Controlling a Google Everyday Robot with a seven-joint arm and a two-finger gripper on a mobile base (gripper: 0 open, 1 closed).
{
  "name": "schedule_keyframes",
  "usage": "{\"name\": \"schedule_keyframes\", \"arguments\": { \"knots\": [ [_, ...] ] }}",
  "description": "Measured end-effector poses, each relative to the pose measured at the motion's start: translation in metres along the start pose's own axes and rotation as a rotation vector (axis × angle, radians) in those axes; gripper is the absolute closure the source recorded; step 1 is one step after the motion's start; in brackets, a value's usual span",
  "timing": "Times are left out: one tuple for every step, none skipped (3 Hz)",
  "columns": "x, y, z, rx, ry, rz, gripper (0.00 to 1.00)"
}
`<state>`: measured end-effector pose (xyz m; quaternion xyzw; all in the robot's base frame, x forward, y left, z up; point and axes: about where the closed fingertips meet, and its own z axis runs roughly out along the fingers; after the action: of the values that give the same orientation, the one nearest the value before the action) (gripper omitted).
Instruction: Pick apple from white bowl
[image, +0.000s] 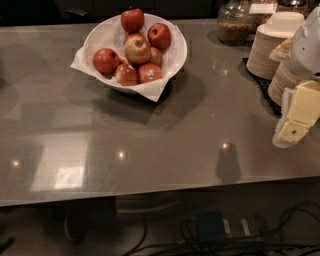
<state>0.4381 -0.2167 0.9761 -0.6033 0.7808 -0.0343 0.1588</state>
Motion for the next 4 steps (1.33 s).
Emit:
{"name": "schedule_keyframes", "arguments": {
  "knots": [
    [0.000, 0.000, 0.000, 0.000, 0.000, 0.000, 0.00],
    [-0.010, -0.013, 0.005, 0.029, -0.058, 0.002, 0.00],
    [-0.029, -0.039, 0.016, 0.073, -0.144, 0.018, 0.00],
    [-0.061, -0.075, 0.033, 0.120, -0.219, 0.041, 0.00]
  ]
}}
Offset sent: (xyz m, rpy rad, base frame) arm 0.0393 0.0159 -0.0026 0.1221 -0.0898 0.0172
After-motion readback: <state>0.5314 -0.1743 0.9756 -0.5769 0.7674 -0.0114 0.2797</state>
